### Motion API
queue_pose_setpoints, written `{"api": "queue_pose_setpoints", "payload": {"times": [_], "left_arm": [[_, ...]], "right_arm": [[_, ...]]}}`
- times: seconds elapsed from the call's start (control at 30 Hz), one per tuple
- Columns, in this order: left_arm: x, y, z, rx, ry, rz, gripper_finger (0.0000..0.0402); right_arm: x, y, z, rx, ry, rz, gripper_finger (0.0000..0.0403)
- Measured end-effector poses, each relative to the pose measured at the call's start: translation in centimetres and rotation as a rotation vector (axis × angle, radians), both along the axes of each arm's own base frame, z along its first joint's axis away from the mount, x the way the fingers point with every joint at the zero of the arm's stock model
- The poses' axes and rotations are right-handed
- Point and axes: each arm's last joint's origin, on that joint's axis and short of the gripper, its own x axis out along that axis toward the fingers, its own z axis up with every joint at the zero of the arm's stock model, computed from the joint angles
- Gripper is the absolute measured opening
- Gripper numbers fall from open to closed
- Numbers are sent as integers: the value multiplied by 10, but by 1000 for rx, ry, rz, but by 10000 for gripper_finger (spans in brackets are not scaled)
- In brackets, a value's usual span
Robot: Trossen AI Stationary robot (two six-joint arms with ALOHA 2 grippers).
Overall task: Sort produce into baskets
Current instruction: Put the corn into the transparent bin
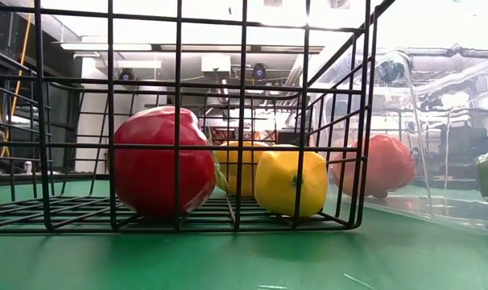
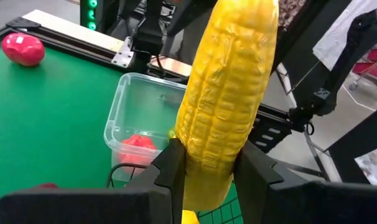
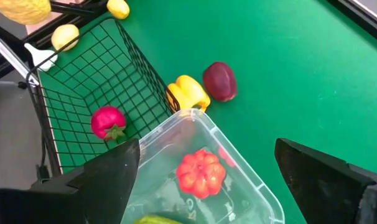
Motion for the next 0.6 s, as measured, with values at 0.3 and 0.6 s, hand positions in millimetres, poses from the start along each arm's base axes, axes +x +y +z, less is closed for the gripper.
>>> {"api": "queue_pose_setpoints", "payload": {"times": [0.3,0.6], "left_arm": [[0,2,0,16,-2,-1,81],[0,1,0,13,-2,-12,81]], "right_arm": [[1,0,1,-7,-11,14,365],[4,1,3,3,-46,13,365]]}}
